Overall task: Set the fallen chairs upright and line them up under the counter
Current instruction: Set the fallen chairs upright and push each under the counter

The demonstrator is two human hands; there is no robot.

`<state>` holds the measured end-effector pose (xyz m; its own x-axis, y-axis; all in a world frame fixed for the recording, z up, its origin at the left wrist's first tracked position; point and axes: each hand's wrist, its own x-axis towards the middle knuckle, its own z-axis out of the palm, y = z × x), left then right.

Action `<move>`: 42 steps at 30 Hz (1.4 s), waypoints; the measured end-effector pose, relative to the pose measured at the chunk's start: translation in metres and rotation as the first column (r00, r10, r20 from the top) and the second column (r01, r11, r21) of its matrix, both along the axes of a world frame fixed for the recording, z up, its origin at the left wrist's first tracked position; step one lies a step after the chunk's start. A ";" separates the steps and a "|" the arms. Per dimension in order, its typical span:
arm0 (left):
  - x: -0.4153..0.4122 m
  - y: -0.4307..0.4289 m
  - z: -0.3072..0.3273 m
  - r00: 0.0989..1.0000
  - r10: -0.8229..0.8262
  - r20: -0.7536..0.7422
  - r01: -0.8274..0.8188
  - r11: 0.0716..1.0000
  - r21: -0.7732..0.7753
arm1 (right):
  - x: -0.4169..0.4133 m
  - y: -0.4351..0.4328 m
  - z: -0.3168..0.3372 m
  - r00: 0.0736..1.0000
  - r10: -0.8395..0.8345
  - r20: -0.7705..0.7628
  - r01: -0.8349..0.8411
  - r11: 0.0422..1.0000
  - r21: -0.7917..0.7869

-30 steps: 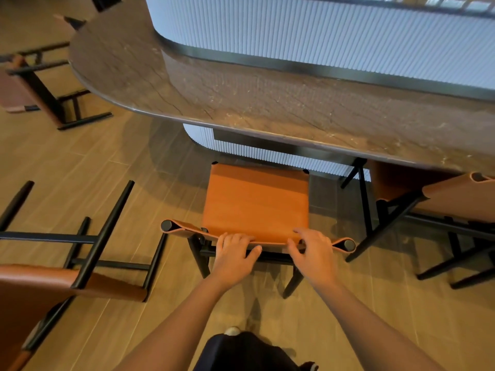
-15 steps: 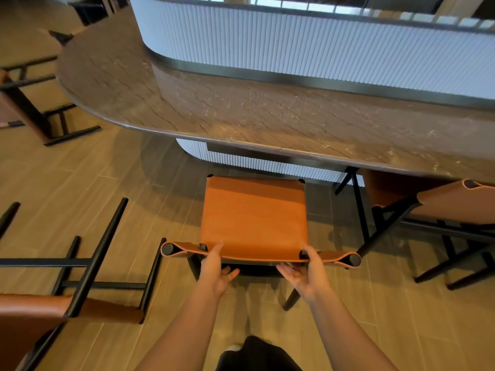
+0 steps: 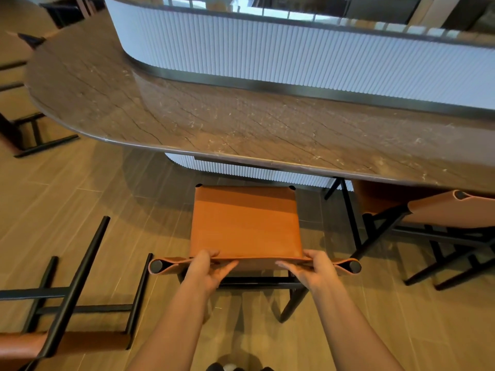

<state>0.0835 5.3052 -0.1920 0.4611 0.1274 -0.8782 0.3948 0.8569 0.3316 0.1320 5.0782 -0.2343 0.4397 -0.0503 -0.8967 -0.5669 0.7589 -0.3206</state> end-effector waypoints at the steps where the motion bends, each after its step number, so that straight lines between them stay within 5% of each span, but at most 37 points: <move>1: 0.009 0.003 0.005 1.000 -0.015 0.003 0.015 1.000 -0.003 | 0.010 0.001 0.005 1.000 0.003 0.003 -0.003 1.000 0.002; 19: 0.128 0.022 0.061 0.984 -0.179 -0.009 0.177 0.962 0.206 | 0.128 0.027 0.080 0.990 0.122 0.065 -0.117 0.990 -0.077; 28: 0.156 0.039 0.062 0.959 -0.283 0.008 0.277 0.941 0.194 | 0.153 0.033 0.098 0.982 0.180 0.061 -0.169 0.974 -0.147; 42: 0.204 0.037 0.069 0.987 -0.150 0.057 0.132 0.963 0.234 | 0.190 0.029 0.116 0.981 0.130 0.141 -0.121 0.990 -0.072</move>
